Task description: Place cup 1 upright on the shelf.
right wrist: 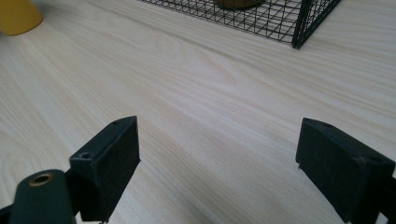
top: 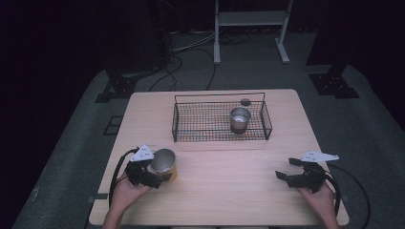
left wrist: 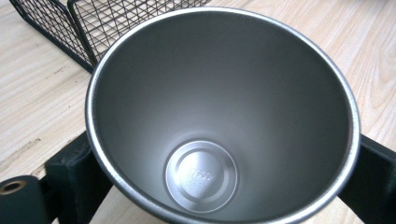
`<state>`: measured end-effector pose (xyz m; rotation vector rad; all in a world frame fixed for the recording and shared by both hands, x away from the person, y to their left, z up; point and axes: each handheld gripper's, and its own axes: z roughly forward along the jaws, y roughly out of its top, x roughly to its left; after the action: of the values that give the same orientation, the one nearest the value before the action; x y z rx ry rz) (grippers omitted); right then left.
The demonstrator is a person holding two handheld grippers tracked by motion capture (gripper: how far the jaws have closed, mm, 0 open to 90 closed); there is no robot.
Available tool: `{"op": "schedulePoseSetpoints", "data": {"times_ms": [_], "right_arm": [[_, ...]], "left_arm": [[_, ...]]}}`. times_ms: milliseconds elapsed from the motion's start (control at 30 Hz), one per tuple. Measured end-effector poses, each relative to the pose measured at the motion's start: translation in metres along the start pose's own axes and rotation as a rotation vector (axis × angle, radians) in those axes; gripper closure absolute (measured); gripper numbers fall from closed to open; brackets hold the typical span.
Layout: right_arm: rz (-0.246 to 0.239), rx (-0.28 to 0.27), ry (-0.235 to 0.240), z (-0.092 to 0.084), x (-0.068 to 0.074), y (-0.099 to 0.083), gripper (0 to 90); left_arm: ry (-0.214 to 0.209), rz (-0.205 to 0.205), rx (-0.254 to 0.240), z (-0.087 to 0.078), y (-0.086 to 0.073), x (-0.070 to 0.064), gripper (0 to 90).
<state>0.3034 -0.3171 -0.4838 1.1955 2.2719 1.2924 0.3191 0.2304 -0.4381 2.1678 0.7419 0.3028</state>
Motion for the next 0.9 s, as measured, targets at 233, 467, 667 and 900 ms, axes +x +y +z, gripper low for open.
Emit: {"op": "schedulePoseSetpoints", "data": {"times_ms": [233, 467, 667, 900], "right_arm": [[-0.001, 0.002, 0.002, 0.000, 0.000, 0.000, 12.6], [0.003, -0.003, 0.000, -0.001, -0.001, 0.000, 12.6], [0.004, -0.004, 0.000, -0.002, -0.002, 0.000, 12.6], [0.006, -0.007, 0.000, -0.002, -0.003, 0.000, 12.7]], "left_arm": [[-0.011, 0.002, 0.007, 0.001, 0.006, 0.001, 9.5], [-0.015, 0.006, 0.023, 0.003, 0.009, 0.002, 12.4], [-0.023, -0.006, 0.032, 0.003, 0.012, 0.003, 13.8], [-0.026, -0.013, 0.031, 0.003, 0.013, 0.003, 14.1]]}}
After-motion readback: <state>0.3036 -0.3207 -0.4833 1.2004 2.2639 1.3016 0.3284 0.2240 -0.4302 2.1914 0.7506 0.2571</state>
